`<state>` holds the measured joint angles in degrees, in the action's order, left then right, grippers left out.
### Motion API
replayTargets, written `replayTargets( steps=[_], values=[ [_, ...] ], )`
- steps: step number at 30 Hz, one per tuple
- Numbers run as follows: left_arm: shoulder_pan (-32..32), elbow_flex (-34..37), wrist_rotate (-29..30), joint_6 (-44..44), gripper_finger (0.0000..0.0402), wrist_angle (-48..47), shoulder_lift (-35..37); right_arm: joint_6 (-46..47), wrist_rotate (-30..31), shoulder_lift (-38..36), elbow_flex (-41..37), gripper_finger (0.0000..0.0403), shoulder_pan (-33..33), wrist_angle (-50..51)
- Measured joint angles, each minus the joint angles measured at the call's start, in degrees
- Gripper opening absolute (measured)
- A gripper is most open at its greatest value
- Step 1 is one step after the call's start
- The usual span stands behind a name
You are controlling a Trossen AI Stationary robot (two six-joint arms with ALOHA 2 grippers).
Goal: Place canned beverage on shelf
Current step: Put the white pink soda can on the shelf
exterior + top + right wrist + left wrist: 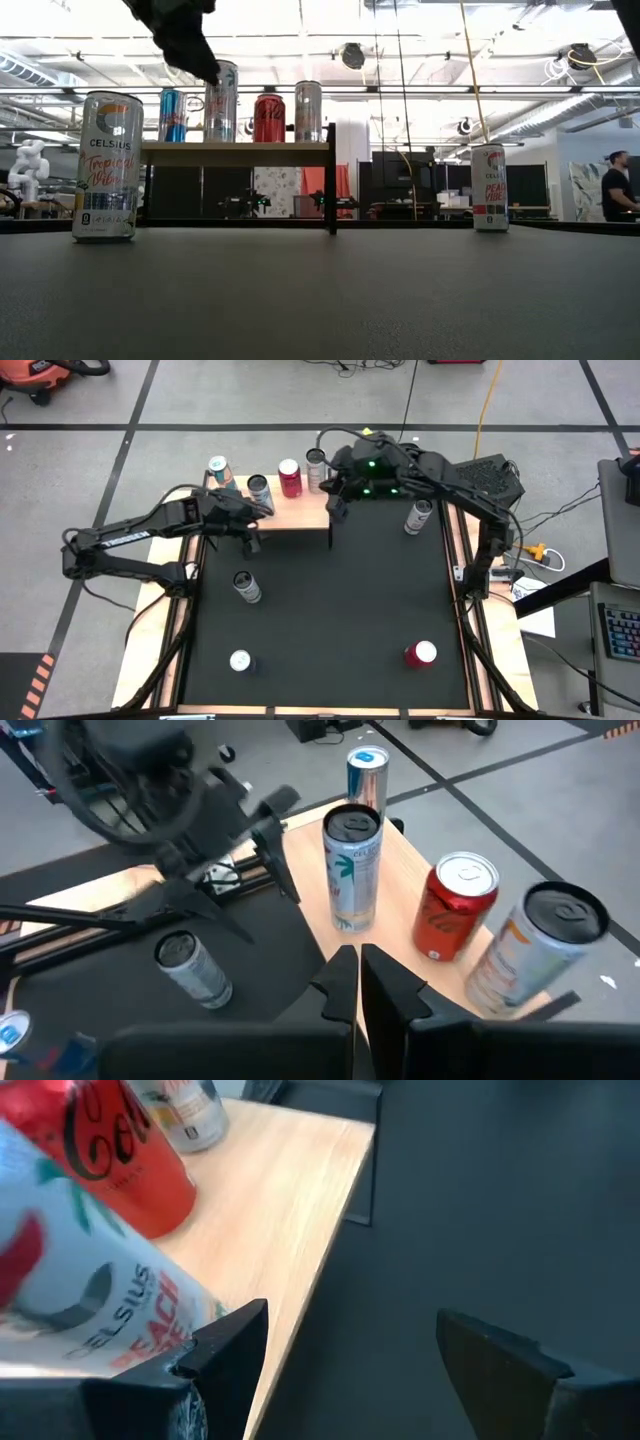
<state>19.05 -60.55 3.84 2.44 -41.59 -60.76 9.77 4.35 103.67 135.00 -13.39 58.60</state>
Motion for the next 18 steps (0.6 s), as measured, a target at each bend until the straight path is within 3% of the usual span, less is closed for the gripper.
replayTargets(
  steps=[7,18],
  values=[
    [0.0,0.0,7.27,0.03,0.0292,1.33,-3.82,0.03,-0.01,-1.56,0.0,0.0,0.3,4.16],
    [0.36,0.0,12.07,1.03,0.0292,4.87,-4.27,0.07,-0.03,-1.3,0.0,0.0,2.0,9.06]
  ],
)
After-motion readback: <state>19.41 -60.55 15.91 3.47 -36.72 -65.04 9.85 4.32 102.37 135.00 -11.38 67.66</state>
